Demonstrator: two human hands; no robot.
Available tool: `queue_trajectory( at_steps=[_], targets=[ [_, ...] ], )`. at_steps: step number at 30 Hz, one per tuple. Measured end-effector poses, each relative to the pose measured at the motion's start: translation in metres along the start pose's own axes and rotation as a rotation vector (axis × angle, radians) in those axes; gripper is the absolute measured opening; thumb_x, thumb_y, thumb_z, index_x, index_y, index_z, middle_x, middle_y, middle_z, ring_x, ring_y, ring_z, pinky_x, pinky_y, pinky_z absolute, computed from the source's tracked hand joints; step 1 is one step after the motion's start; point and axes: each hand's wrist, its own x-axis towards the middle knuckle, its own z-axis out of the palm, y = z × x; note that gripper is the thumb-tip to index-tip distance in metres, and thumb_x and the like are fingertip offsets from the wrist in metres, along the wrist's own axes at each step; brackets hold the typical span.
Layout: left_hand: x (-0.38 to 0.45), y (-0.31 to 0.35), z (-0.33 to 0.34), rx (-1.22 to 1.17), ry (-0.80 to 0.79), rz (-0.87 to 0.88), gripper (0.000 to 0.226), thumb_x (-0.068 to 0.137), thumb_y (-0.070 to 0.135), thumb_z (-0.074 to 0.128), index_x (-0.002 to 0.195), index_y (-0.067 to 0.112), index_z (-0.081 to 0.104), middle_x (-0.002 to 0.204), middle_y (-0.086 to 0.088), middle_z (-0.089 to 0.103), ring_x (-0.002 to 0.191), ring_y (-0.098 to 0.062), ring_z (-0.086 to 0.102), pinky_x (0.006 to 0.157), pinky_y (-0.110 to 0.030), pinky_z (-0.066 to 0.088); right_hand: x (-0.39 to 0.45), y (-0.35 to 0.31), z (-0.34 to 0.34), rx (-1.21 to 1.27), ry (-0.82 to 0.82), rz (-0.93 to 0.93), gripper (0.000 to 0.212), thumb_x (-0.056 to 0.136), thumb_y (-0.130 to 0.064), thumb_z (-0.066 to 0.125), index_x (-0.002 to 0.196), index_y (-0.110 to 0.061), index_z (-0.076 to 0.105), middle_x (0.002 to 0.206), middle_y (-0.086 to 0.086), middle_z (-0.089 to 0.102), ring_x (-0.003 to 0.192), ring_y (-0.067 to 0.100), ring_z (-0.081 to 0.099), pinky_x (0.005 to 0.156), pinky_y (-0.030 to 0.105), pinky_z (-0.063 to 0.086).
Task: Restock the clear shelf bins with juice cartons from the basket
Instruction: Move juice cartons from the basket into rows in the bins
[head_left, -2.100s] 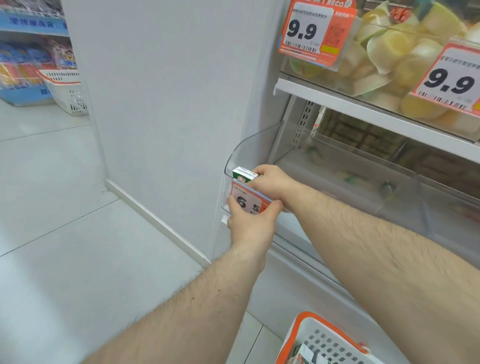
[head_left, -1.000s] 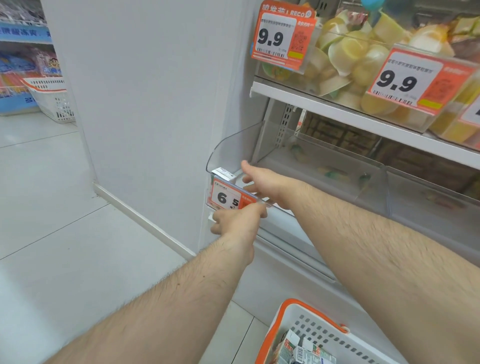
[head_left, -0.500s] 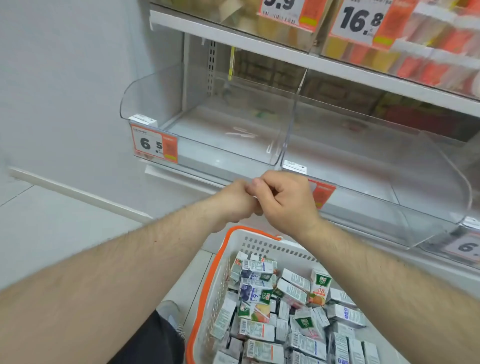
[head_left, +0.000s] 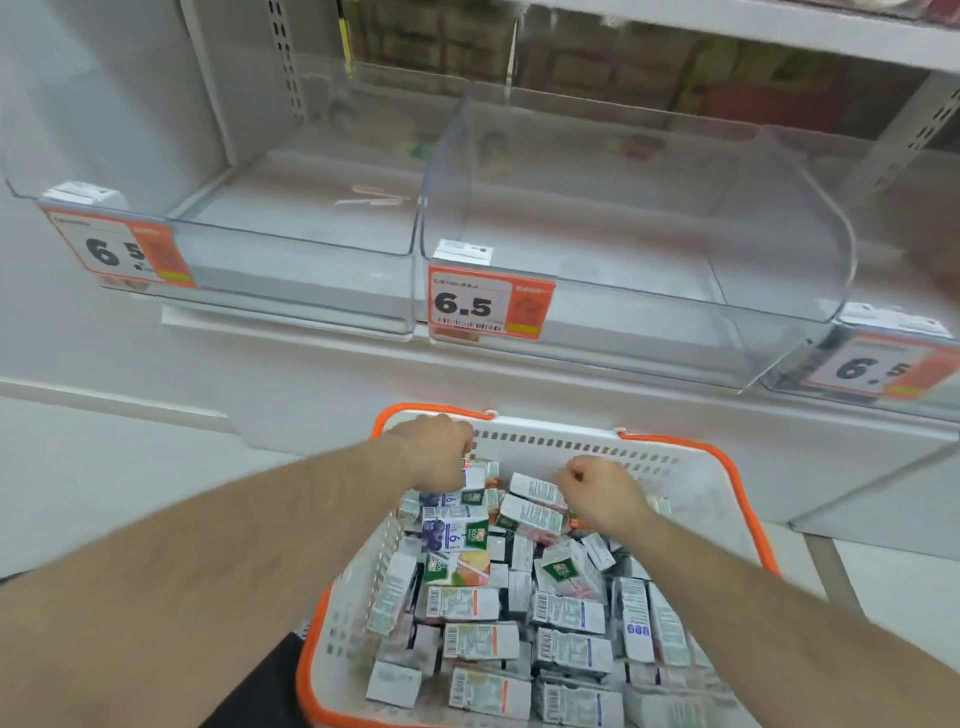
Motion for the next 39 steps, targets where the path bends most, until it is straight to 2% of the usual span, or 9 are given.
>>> queue_trajectory(
  at_steps=[6,9,12,16,19,24,28,35,39],
  targets=[
    [0.048,0.012,0.049,0.076,0.006,-0.028,0.056,0.087,0.03,0.062,0.139,0.025,0.043,0.136,-0.007,0.05,0.122,-0.028,0.049,0.1,-0.043,0.042,0.005,0.051,0.034,-0.102,-0.265,0.086,0.023,0.09,-0.035,0.059,0.097,-0.014,0.066,0.095,0.003,0.068,0.083,0.017,0.06,0.07,0.028,0.048],
    [0.063,0.012,0.069,0.106,-0.025,-0.045,0.057,0.087,0.028,0.062,0.14,0.028,0.043,0.134,-0.005,0.055,0.118,-0.026,0.053,0.098,-0.042,0.045,0.003,0.063,0.049,-0.106,-0.378,0.073,0.041,0.081,-0.032,0.068,0.118,-0.018,0.059,0.095,-0.002,0.061,0.088,0.017,0.06,0.065,0.024,0.046],
    [0.069,0.011,0.075,0.075,-0.004,-0.046,0.042,0.089,0.018,0.06,0.128,0.033,0.053,0.128,0.001,0.059,0.112,-0.021,0.056,0.086,-0.034,0.045,0.006,0.075,0.062,-0.242,-0.384,0.024,0.052,0.082,-0.024,0.064,0.132,-0.018,0.051,0.105,0.003,0.064,0.099,0.025,0.062,0.075,0.029,0.052],
    [0.065,0.004,0.058,-0.059,-0.018,-0.013,0.039,0.087,0.024,0.066,0.124,0.03,0.055,0.121,0.002,0.062,0.098,-0.015,0.059,0.081,-0.027,0.047,0.005,0.071,0.053,-0.26,-0.338,-0.025,0.039,0.079,-0.02,0.064,0.118,-0.025,0.062,0.109,0.001,0.067,0.098,0.023,0.063,0.076,0.031,0.054],
    [0.051,0.005,0.031,-0.213,-0.011,0.012,0.04,0.084,0.028,0.071,0.122,0.028,0.057,0.103,0.002,0.061,0.073,-0.011,0.056,0.063,-0.026,0.045,0.001,0.053,0.022,-0.162,-0.268,-0.056,0.028,0.078,-0.022,0.069,0.105,-0.025,0.064,0.101,-0.003,0.068,0.091,0.019,0.062,0.074,0.03,0.053],
    [0.011,0.023,-0.024,-0.356,0.002,0.088,0.029,0.085,0.03,0.073,0.107,0.04,0.058,0.107,-0.007,0.065,0.09,-0.027,0.066,0.083,-0.041,0.055,-0.019,0.007,-0.056,0.081,-0.199,-0.08,0.024,0.074,-0.017,0.081,0.088,-0.024,0.063,0.088,0.0,0.066,0.065,0.01,0.058,0.054,0.028,0.047],
    [-0.028,0.041,-0.07,-0.522,0.011,0.18,0.025,0.095,0.019,0.061,0.114,0.035,0.062,0.104,-0.001,0.066,0.078,-0.017,0.063,0.066,-0.03,0.052,-0.048,-0.022,-0.114,0.303,-0.142,-0.094,0.025,0.069,-0.011,0.085,0.085,-0.017,0.068,0.079,0.004,0.07,0.067,0.015,0.061,0.064,0.031,0.046],
    [-0.063,0.064,-0.091,-1.615,0.01,0.125,0.028,0.1,0.01,0.04,0.101,0.016,0.068,0.091,-0.013,0.066,0.079,-0.026,0.061,0.073,-0.037,0.049,-0.096,-0.05,-0.161,0.809,-0.082,-0.139,0.027,0.071,0.0,0.081,0.093,-0.005,0.065,0.082,0.016,0.067,0.061,0.019,0.054,0.055,0.027,0.038],
    [-0.059,0.074,-0.086,-1.61,0.047,-0.025,0.029,0.091,0.036,0.052,0.083,0.02,0.076,0.068,-0.007,0.06,0.068,-0.026,0.058,0.072,-0.036,0.045,-0.104,-0.054,-0.163,0.95,-0.048,-0.136,0.027,0.064,0.001,0.079,0.085,-0.008,0.064,0.077,0.013,0.07,0.065,0.024,0.057,0.059,0.029,0.042]
  ],
)
